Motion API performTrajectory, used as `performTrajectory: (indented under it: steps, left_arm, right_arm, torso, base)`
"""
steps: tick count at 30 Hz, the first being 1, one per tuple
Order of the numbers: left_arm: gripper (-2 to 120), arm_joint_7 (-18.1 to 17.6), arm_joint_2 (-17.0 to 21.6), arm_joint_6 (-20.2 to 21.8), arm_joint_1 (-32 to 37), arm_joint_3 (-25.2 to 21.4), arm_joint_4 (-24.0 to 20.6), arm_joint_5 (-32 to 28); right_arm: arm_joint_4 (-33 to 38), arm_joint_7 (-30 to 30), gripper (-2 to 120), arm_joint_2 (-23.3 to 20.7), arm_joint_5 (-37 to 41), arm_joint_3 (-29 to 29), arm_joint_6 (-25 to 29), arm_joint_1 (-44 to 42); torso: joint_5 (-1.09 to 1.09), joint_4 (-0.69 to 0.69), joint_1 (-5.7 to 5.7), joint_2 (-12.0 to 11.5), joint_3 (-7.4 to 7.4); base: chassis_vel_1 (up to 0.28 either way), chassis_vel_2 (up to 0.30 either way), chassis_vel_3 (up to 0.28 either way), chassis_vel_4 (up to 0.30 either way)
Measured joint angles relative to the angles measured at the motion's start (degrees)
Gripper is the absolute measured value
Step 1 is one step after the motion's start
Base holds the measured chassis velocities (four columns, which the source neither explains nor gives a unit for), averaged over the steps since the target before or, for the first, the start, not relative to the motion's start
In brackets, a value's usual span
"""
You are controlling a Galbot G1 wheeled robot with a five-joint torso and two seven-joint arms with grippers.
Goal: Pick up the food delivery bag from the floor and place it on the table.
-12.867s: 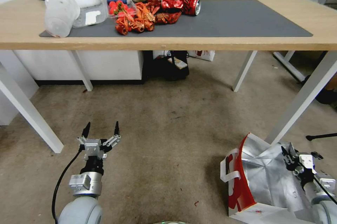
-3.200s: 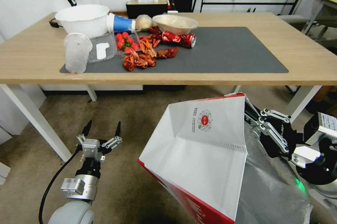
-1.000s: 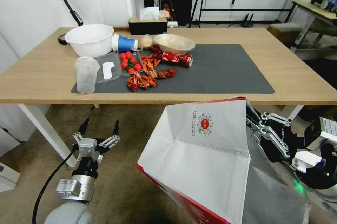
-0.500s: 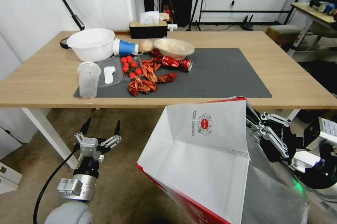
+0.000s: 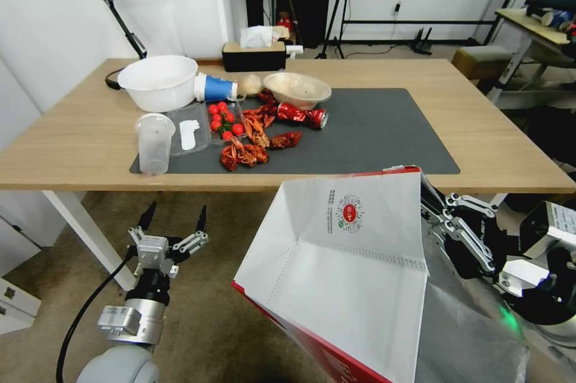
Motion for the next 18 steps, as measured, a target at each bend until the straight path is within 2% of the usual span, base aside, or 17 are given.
performTrajectory:
  steps: [18]
  left_arm:
    - [100, 0.0, 0.1, -0.4, 0.0, 0.1, 0.3, 0.1]
  right_arm:
    - [0.3, 0.1, 0, 0.1, -0.4, 0.0, 0.0, -0.1]
  torso:
    - [0.0, 0.0, 2.03, 4.7, 2.74]
  base:
    - [0.0, 0.0, 0.0, 0.0]
